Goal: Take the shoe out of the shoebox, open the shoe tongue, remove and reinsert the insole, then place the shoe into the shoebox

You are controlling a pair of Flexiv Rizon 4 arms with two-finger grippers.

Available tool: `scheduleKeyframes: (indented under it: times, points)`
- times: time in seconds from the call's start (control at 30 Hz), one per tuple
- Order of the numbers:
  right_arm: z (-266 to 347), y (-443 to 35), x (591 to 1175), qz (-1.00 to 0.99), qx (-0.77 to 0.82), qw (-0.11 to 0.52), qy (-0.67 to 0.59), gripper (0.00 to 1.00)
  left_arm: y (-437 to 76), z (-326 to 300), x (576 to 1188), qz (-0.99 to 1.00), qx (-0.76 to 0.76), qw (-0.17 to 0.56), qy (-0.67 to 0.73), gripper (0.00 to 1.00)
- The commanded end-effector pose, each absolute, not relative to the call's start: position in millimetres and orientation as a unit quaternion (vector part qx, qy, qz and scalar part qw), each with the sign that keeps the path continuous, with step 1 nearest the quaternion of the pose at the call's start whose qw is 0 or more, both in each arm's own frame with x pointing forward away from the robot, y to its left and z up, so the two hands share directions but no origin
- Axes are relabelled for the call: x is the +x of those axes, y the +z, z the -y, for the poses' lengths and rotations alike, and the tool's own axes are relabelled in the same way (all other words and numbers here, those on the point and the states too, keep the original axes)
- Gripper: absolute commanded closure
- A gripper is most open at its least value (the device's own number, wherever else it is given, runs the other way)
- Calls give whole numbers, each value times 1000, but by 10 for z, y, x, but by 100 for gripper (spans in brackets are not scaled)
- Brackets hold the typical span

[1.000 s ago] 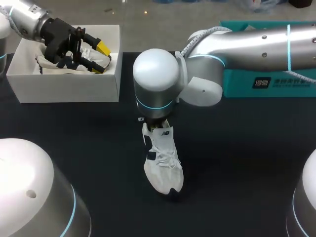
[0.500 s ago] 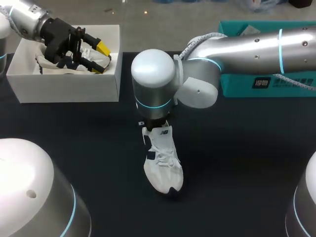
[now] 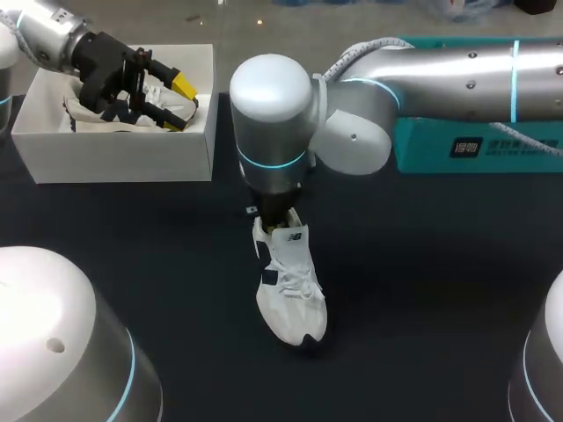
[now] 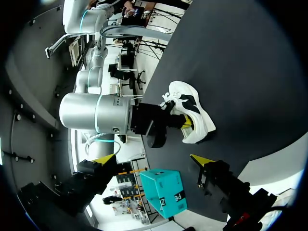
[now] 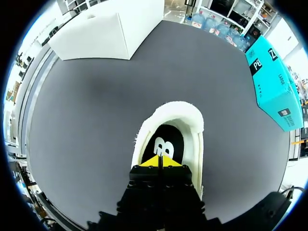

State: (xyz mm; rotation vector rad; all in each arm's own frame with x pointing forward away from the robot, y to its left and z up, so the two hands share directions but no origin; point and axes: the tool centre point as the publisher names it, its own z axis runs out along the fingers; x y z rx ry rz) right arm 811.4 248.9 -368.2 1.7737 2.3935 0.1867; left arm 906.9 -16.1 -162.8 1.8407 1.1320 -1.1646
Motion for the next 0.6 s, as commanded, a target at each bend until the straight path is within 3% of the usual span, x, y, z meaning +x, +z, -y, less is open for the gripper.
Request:
scheduleKeyframes:
  times: [0.03, 0.37, 0.6]
  points:
    - [-2478, -3867, 8171, -799, 597, 48, 50, 100, -1627, 154, 9071, -434, 707, 336, -446, 0]
    - [-2495, -4077, 8170, -801, 598, 27, 20, 100, -1627, 154, 9071, -434, 707, 336, -446, 0]
    - [-2478, -3771, 8142, -812, 581, 52, 7, 100, -1627, 154, 9071, -434, 707, 336, -446, 0]
